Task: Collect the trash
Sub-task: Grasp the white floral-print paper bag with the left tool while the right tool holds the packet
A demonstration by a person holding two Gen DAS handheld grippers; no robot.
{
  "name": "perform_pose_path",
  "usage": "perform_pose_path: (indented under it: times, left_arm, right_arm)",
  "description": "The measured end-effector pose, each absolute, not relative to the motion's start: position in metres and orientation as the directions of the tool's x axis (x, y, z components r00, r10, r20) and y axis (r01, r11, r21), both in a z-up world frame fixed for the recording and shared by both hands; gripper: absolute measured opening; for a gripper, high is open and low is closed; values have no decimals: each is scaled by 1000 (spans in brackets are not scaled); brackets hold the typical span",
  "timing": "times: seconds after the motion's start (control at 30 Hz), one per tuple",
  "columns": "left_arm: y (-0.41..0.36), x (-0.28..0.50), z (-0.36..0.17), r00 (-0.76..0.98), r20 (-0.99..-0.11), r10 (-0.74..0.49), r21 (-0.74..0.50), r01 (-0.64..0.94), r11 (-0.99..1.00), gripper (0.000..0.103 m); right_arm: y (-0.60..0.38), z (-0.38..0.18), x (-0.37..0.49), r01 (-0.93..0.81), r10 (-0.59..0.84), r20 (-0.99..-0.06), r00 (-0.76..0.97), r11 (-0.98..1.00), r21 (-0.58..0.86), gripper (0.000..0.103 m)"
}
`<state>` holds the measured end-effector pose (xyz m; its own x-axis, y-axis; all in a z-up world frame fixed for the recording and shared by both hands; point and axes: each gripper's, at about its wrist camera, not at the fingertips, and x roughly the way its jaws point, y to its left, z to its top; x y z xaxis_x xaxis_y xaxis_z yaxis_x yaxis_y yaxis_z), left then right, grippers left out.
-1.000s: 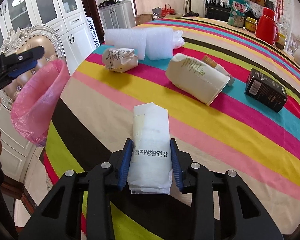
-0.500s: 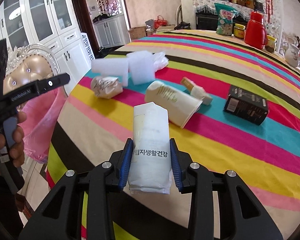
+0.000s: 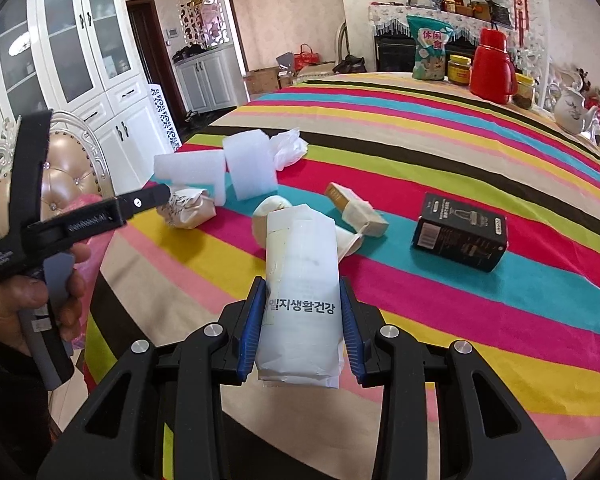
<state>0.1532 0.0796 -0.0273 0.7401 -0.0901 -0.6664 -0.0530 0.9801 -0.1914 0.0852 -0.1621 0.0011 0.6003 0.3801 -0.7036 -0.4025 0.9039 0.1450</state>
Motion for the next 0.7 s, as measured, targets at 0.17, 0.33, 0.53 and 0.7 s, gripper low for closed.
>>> perform_pose_path:
  times: [0.17, 0.33, 0.53, 0.7]
  left_arm:
    - [74, 167, -37, 720, -688, -89, -174, -44, 984, 89]
    - [72, 179, -44, 704, -706, -78, -156, -47, 987, 89]
    - [71, 189, -52, 681, -730, -56, -126, -53, 991, 67]
    - [68, 178, -48, 682, -728, -69, -123, -31, 992, 66]
  right_arm:
    - [-168, 4, 88, -390, 375, -694, 615, 909, 146, 35]
    - [-171, 6, 89, -385, 374, -691, 618, 911, 148, 35]
    - [-172, 7, 89, -379, 371, -688, 624, 913, 149, 35]
    - [-174, 9, 89, -376, 370, -685, 627, 914, 149, 35]
